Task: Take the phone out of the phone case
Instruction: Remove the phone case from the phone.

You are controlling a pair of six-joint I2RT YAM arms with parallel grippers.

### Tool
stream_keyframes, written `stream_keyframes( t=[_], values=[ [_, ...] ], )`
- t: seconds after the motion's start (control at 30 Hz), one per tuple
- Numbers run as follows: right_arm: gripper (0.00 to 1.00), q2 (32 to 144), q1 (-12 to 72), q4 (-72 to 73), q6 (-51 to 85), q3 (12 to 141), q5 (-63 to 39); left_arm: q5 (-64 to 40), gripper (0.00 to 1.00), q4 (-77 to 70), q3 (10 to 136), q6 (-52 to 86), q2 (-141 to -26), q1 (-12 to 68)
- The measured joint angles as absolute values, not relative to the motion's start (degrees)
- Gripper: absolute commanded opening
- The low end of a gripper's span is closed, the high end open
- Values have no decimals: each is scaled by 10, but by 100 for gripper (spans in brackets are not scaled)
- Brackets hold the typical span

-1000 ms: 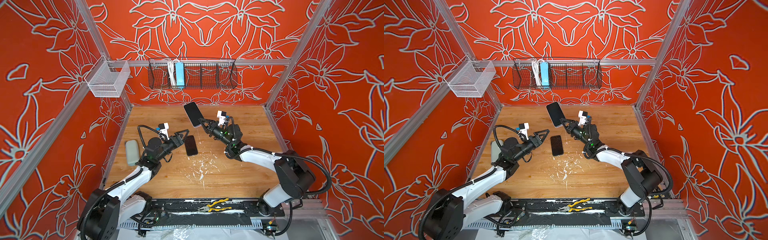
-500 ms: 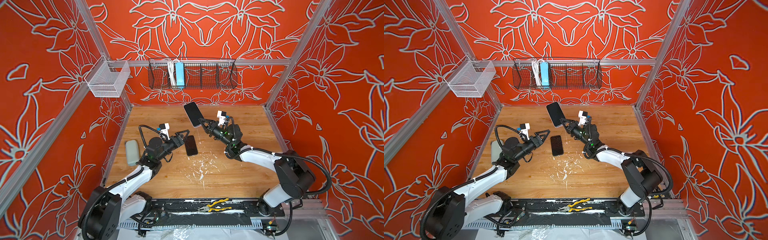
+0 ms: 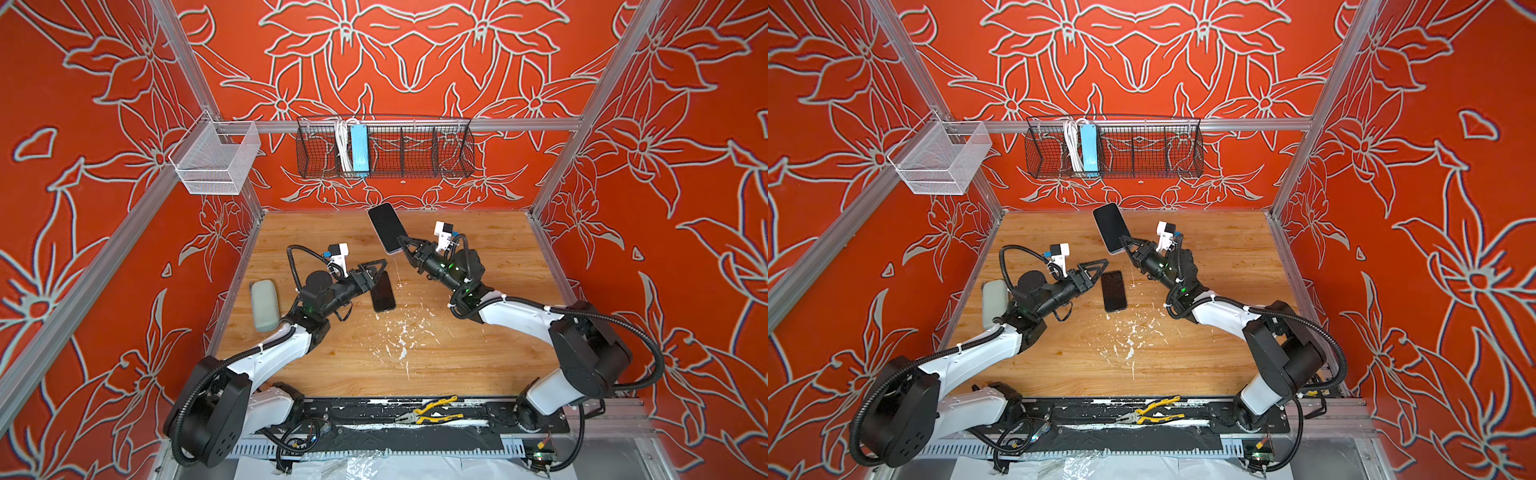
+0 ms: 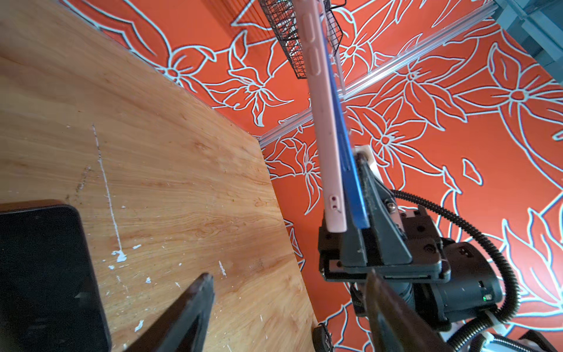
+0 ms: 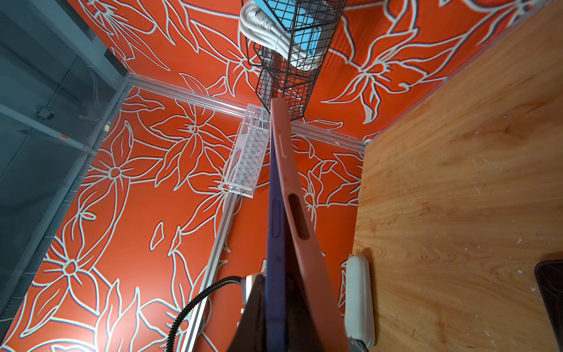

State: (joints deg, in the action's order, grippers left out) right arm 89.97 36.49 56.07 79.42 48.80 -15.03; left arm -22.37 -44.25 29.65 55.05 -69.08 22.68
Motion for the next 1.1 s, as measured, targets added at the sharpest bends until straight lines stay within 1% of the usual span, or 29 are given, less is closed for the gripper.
stream_keyframes(
  t=[0.2, 0.67, 0.9, 1.1],
  values=[
    [0, 900, 369, 564, 800, 488, -146, -222, 74, -453, 309, 548, -699, 233],
    [0, 900, 384, 572, 806, 488, -139, -211, 62, -483, 320, 556, -738, 236],
    [0, 900, 385, 578, 811, 488, -135, -203, 60, -507, 320, 568, -749, 237],
    [0, 900, 386, 589, 815, 482, -129, -192, 59, -525, 320, 581, -759, 237]
  ],
)
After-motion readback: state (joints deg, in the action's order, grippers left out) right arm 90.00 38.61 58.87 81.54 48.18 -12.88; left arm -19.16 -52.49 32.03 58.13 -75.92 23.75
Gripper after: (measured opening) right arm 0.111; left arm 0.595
